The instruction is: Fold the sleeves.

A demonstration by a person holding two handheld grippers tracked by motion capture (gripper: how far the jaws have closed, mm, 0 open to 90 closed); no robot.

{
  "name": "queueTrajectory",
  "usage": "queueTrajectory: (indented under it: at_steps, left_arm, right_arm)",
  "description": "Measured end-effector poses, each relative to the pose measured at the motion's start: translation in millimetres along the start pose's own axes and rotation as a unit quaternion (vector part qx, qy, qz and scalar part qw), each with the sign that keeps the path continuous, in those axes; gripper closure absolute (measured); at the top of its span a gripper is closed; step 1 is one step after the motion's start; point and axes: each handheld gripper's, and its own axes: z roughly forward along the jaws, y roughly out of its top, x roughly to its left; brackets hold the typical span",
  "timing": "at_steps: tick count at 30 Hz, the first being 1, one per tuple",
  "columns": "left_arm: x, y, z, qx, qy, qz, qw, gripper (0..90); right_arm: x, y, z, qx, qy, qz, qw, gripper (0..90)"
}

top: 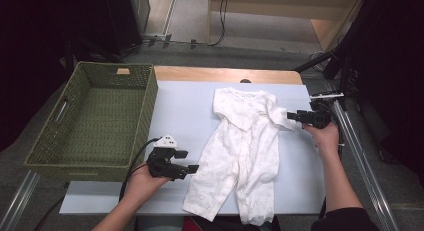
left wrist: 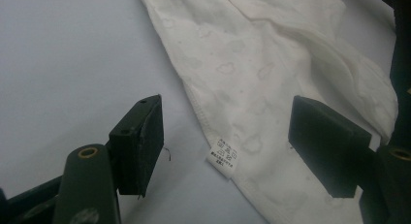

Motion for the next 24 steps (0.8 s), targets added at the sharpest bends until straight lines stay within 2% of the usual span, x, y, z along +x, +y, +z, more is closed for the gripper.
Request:
queueTrajectory:
  at_steps: [3,7,9,11,13,14,18,19,20,21,22,23,24]
  left_arm:
    - [-0.6,-0.6,0.1,-0.002,-0.003,0.001,1.0,29.1]
    - [-1.0,-2.3,-0.7,-0.001,-0.002,0.0,1.0,29.1]
    - [-1.0,-2.8,-0.9,-0.001,-0.002,-0.001,1.0,29.1]
    - [-0.7,-3.6,-2.0,-0.001,0.0,-0.001,1.0,29.1]
    - [-0.4,-4.3,-2.4,-0.003,-0.002,-0.004,1.0,29.1]
    - [-0.4,-4.3,-2.4,-0.003,-0.002,-0.004,1.0,29.1]
    - [0.1,-4.8,-2.2,0.001,0.001,-0.004,1.0,29.1]
    - [0.1,-4.8,-2.2,0.001,0.001,-0.004,1.0,29.1]
    - [0.1,-4.7,-2.0,0.002,0.0,-0.003,1.0,29.1]
    - [0.1,-4.7,-1.9,0.002,0.0,-0.003,1.0,29.1]
    - [0.3,-4.7,-1.1,0.002,0.0,-0.003,1.0,29.1]
    - [0.6,-4.7,-0.8,0.003,0.0,-0.004,1.0,29.1]
    - [1.2,-4.8,0.4,0.005,0.0,-0.005,1.0,29.1]
  right_arm:
    - [-2.0,-0.9,2.5,0.005,-0.006,0.001,1.0,39.5]
    - [-8.9,-1.8,7.5,0.005,-0.029,0.01,0.9995,41.4]
    - [-10.1,-2.1,8.6,0.007,-0.031,0.01,0.9994,41.9]
    - [-10.2,-3.9,14.2,0.019,-0.046,0.007,0.9987,45.8]
    - [-8.3,-4.1,15.6,0.014,-0.056,0.001,0.9983,51.9]
    - [-8.3,-4.1,15.6,0.014,-0.056,0.001,0.9983,51.9]
    - [-3.2,-6.9,17.6,0.008,-0.089,-0.012,0.9959,69.0]
    - [-3.2,-6.9,17.6,0.008,-0.089,-0.012,0.9959,69.0]
    - [-4.2,-7.9,17.6,0.004,-0.079,-0.001,0.9969,75.9]
    - [-4.2,-7.9,17.6,0.004,-0.079,-0.001,0.9969,75.9]
    - [-4.5,-7.9,17.6,0.004,-0.073,0.004,0.9973,79.5]
    - [-5.4,-7.9,18.0,0.006,-0.056,0.008,0.9984,84.6]
    - [-4.7,-7.5,18.5,0.007,-0.055,0.011,0.9984,84.8]
